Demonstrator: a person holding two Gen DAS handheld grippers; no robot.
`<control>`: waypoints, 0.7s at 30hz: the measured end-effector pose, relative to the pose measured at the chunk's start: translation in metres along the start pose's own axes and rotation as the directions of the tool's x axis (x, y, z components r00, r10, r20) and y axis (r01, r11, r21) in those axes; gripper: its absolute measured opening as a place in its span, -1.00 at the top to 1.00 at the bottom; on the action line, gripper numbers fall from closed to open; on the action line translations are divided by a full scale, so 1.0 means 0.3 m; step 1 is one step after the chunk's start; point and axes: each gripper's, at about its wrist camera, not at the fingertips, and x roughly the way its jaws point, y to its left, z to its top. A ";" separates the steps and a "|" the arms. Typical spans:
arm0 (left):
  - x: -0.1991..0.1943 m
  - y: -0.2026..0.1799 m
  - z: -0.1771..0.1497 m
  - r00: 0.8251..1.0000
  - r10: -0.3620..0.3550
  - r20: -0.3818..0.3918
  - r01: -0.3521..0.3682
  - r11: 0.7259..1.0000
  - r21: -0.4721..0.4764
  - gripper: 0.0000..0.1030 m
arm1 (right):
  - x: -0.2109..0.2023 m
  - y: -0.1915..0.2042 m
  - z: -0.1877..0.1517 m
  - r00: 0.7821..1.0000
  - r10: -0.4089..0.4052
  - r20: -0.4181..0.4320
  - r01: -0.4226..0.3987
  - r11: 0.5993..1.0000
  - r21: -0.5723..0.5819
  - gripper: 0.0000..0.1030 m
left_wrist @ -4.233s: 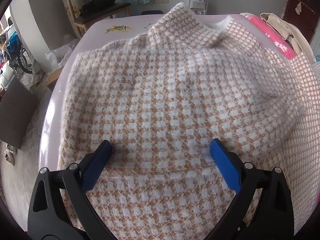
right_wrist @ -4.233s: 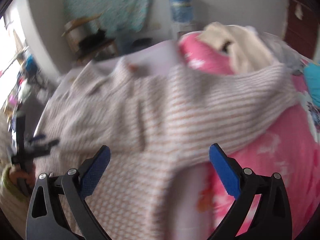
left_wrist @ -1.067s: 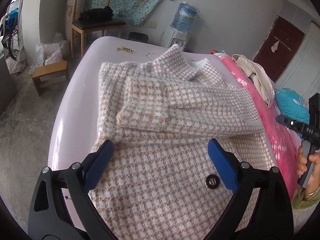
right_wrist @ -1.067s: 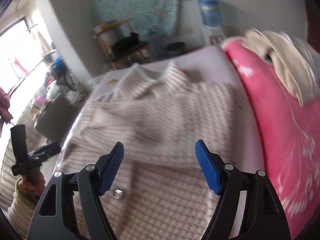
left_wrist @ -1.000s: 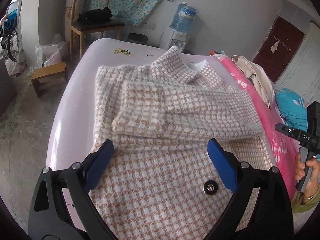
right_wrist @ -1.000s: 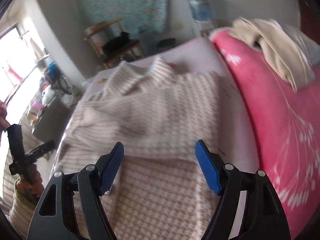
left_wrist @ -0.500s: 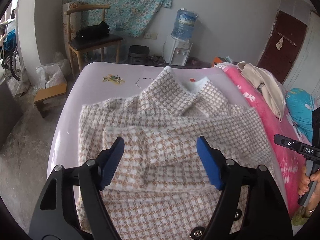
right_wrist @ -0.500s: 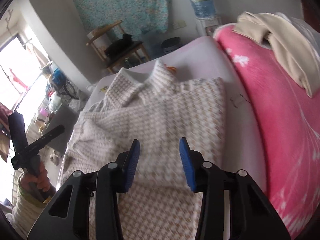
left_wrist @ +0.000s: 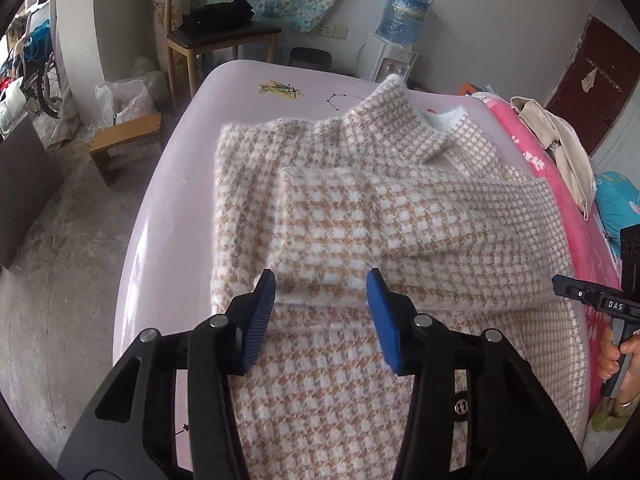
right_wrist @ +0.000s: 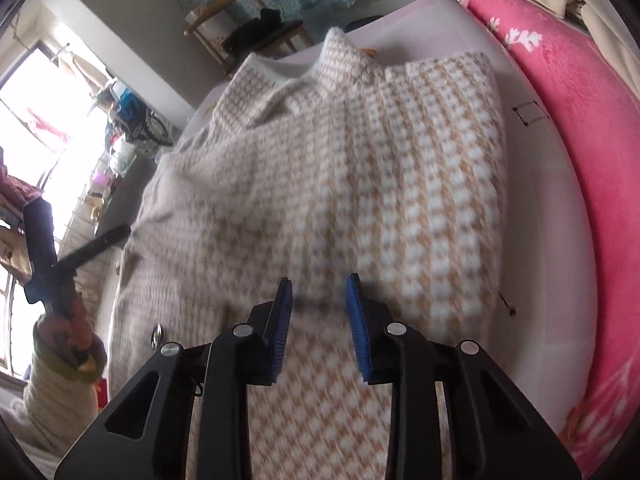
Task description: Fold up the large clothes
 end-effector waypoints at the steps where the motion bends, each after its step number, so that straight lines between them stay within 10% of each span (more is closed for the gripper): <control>1: -0.016 0.005 -0.005 1.000 -0.007 0.009 0.007 1.000 -0.002 0.12 | -0.017 0.007 0.003 1.000 -0.005 0.005 0.005 1.000 -0.009 0.46; 9: -0.090 -0.008 -0.024 0.995 -0.070 0.075 0.072 0.997 -0.026 0.12 | -0.016 0.172 0.157 0.994 0.052 0.099 -0.041 0.994 -0.102 0.46; 21: -0.106 0.011 -0.066 0.987 -0.144 0.066 0.144 0.990 0.006 -0.09 | 0.129 0.302 -0.032 0.991 0.072 -0.109 -0.098 0.960 -0.261 0.46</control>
